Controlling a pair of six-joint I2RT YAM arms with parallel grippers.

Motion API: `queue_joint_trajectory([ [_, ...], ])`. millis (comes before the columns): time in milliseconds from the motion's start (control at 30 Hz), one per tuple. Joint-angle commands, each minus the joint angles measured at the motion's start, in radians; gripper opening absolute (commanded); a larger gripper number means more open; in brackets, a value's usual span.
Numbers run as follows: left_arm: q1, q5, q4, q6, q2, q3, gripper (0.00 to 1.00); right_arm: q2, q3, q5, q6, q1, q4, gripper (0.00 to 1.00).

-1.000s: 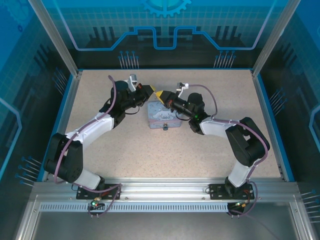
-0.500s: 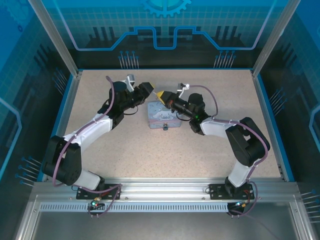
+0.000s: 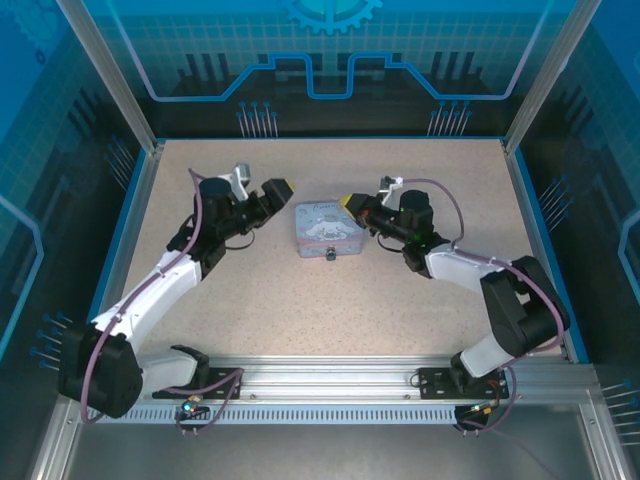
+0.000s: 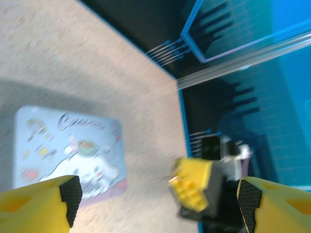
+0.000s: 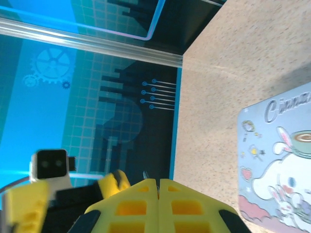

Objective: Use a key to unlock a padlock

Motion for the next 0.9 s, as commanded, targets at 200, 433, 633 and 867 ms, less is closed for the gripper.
queue_joint_trajectory([
  [200,-0.298,-0.183,-0.045,0.210,0.031,-0.168,0.96,-0.023,-0.075,-0.104,-0.073,-0.098,-0.130,0.00],
  [433,-0.393,-0.235,0.105,0.245,0.240,-0.158,0.97,0.017,-0.101,-0.115,-0.073,-0.115,-0.125,0.00],
  [633,-0.397,-0.274,0.198,0.282,0.361,-0.134,0.97,0.074,-0.120,-0.100,-0.039,-0.112,-0.065,0.00],
  [867,-0.367,-0.321,0.235,0.311,0.467,-0.079,0.98,0.180,-0.061,-0.088,-0.022,-0.095,-0.040,0.00],
])
